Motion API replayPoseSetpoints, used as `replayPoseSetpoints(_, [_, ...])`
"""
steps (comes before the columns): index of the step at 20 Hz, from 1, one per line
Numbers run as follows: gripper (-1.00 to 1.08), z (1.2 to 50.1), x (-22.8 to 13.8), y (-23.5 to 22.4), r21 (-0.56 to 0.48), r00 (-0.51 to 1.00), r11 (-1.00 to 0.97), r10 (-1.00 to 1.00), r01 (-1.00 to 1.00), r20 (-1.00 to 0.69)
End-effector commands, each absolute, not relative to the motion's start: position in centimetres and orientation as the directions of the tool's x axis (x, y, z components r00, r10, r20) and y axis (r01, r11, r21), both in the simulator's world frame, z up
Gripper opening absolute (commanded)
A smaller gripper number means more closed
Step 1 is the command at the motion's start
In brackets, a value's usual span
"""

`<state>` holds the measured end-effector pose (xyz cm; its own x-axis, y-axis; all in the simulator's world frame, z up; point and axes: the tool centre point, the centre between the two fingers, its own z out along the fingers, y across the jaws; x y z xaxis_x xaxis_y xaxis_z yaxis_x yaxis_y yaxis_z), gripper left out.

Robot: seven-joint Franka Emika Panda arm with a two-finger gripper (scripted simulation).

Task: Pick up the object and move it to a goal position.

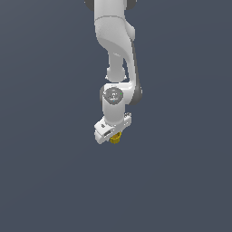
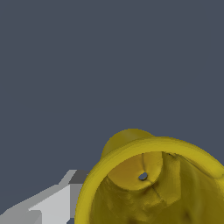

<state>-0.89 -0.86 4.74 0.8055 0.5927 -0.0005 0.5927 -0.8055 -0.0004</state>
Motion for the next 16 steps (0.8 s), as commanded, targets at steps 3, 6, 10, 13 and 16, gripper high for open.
replayPoseSetpoints(3, [-1.00,4.9,0.5,-3.9,0.001,0.806,-0.806,0.591,0.591,0.000])
replayPoseSetpoints(6, [-1.00,5.0,1.7,-6.2,0.001,0.806,-0.806,0.591,0.591,0.000])
replayPoseSetpoints(10, [-1.00,5.0,3.4,-9.6,0.000,0.806,-0.806,0.592,0.592,0.000])
replayPoseSetpoints(13, [-1.00,5.1,4.6,-12.0,0.000,0.806,-0.806,0.592,0.592,0.000])
replayPoseSetpoints(16, [-1.00,5.1,5.6,-13.8,0.000,0.806,-0.806,0.592,0.592,0.000])
